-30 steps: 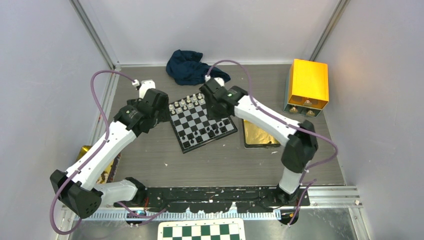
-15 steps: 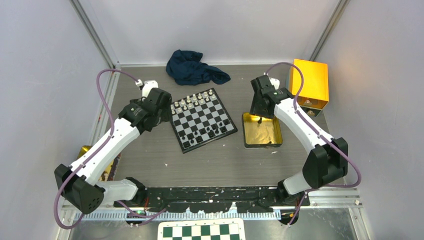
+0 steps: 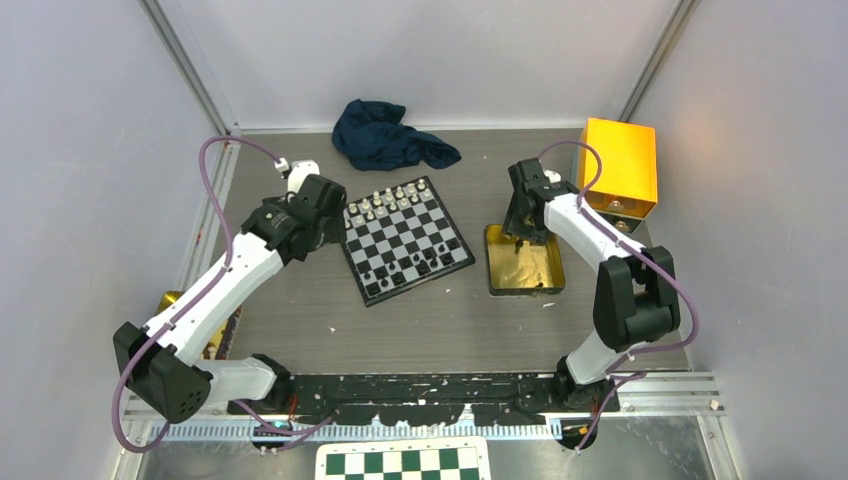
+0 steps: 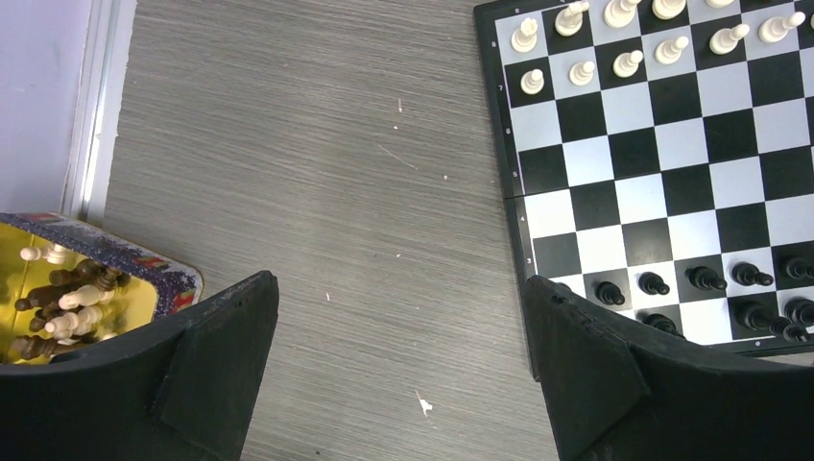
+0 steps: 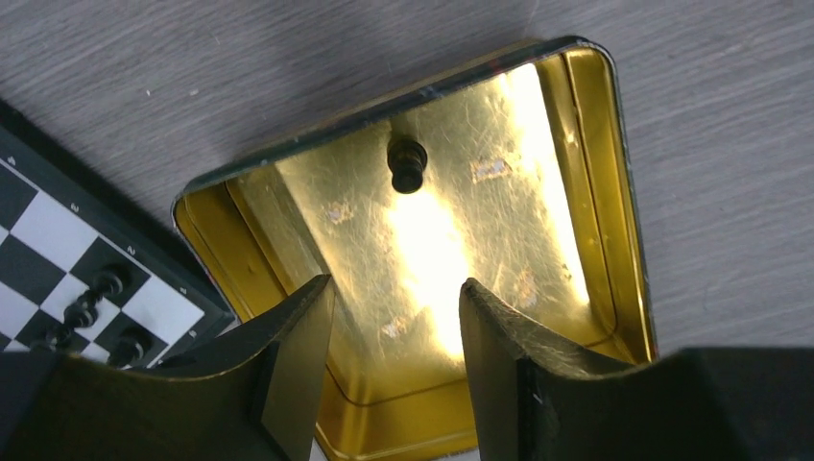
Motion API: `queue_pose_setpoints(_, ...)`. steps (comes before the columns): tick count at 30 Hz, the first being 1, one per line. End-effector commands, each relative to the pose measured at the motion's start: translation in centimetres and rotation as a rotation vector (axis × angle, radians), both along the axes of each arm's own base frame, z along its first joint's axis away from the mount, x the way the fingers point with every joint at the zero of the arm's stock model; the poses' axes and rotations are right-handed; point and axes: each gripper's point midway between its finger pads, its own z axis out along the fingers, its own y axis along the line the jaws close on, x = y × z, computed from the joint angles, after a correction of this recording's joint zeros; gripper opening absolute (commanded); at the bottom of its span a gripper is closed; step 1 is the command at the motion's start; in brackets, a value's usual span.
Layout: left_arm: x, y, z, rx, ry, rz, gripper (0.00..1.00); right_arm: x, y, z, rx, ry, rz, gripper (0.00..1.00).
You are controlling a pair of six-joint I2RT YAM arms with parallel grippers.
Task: Set up the chess pieces on the board
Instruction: Pick up the chess piece from the storage box.
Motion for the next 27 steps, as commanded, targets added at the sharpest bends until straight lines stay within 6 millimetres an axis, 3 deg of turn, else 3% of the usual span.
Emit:
queue_pose_setpoints(1, 1.5, -0.6, 2.2, -0.023, -0.080, 0.005, 1.00, 2.4, 0.1, -0.5, 0.028, -0.058, -0.009, 0.56)
queue_pose_setpoints(9, 1.8, -0.6, 2.3, -0.010, -0.079, 0.001, 1.00, 4.0, -0.7, -2.6, 0.024, -0.036, -0.030, 0.56)
queue_pose_setpoints(18, 2.1, -0.8, 2.1, 0.000, -0.071, -0.004, 1.00, 4.7, -1.0, -3.6, 0.026, -0.029, -0.038, 0.54)
queue_pose_setpoints(27, 2.4, -1.0, 1.9, 0.006, -0.064, -0.011, 1.00, 4.9, -1.2, -3.7, 0.019, -0.031, -0.040, 0.40)
